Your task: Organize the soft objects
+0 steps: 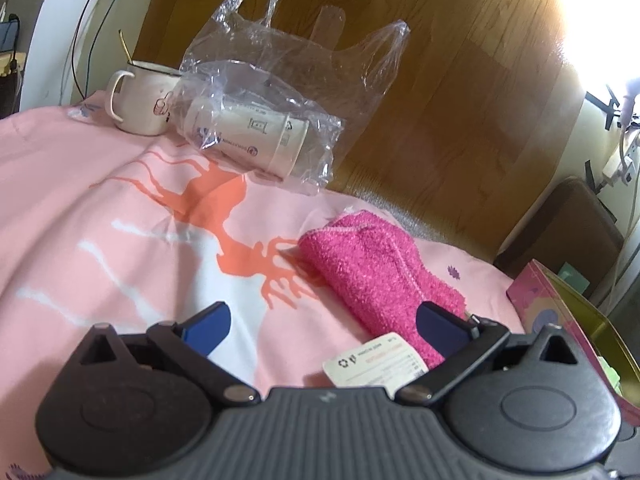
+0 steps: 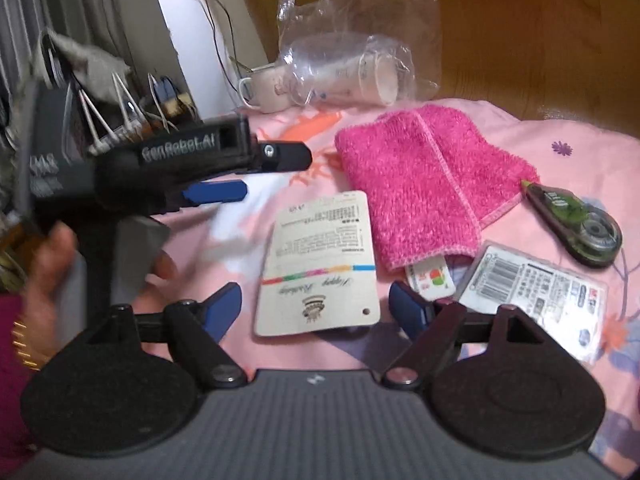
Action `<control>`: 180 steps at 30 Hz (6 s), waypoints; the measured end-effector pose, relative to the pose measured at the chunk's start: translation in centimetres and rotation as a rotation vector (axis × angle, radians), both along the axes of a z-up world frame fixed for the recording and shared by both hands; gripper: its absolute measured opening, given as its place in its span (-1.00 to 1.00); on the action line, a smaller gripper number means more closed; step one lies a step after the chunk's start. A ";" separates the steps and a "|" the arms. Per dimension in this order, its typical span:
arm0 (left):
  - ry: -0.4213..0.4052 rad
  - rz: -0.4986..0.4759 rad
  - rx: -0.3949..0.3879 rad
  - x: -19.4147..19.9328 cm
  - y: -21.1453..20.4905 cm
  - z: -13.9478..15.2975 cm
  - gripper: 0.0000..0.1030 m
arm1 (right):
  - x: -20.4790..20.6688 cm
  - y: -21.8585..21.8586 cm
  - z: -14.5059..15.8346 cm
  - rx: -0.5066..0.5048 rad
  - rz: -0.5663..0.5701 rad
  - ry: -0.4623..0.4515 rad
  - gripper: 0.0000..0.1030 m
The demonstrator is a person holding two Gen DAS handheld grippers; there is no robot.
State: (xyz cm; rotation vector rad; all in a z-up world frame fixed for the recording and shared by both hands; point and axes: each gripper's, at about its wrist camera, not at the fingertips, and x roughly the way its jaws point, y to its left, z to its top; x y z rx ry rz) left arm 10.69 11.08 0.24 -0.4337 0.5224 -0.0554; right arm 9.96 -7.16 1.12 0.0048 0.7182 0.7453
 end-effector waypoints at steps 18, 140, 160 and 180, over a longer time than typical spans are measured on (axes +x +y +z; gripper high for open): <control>-0.030 -0.123 0.142 -0.8 -3.0 0.5 0.99 | -10.8 -10.6 -0.9 -0.134 -0.148 -0.154 0.36; -0.006 -0.340 -0.049 -0.7 -4.6 0.3 0.82 | 3.1 -5.8 6.1 -0.281 -0.169 -0.064 -0.87; 0.065 -0.432 -0.205 3.1 -6.2 1.4 0.92 | 2.0 -7.3 2.1 -0.206 -0.298 -0.230 0.48; 0.186 -0.498 -0.206 6.6 -9.6 -0.6 0.28 | 3.6 -6.0 1.6 -0.312 -0.235 -0.191 0.47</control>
